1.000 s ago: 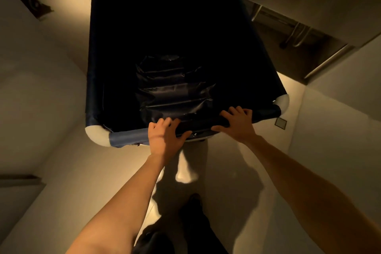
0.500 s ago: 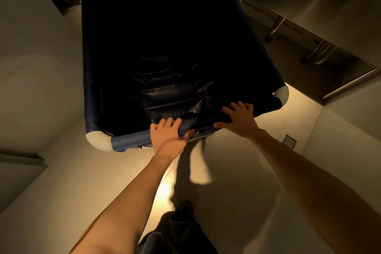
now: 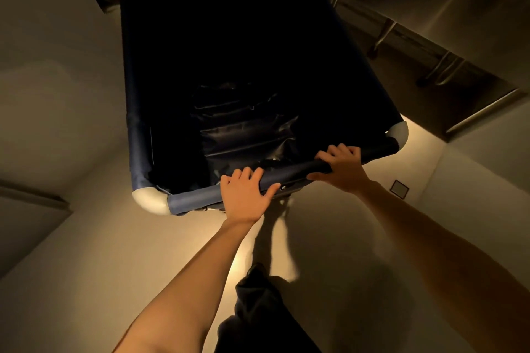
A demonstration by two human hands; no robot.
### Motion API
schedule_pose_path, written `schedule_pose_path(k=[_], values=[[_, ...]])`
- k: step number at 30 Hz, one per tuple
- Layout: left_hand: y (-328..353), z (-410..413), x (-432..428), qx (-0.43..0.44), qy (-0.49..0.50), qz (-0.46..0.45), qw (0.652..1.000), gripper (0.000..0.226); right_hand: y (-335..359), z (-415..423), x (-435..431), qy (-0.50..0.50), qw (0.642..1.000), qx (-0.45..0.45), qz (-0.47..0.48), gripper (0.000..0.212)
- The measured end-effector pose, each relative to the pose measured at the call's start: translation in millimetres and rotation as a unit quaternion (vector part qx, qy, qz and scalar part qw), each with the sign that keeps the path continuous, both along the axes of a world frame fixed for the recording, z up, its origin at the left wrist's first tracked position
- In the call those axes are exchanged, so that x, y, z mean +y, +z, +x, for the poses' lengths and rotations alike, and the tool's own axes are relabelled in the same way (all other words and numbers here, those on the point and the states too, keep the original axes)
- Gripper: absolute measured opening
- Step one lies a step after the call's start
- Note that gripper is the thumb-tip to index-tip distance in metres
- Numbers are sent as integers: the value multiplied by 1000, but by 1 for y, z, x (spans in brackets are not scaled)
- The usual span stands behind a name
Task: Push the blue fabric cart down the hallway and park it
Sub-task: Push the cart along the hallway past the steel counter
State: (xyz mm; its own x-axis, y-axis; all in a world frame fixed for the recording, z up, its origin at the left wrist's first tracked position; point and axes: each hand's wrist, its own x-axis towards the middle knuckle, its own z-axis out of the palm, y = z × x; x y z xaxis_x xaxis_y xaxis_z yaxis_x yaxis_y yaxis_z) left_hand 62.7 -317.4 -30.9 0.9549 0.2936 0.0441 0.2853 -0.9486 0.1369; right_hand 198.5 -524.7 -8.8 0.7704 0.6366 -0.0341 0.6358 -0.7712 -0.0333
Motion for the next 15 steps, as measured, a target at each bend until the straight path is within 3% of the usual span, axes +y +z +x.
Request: schedule_pose_path(k=[7,15], values=[[-1,-64,-41,12,-9,12,1000,60,2,-63,-43,-44,993,100,-32,81],[-5,-128,-72,-9,-35,21,999,59,-8,-131,-82,-51,995,73,-33,59]])
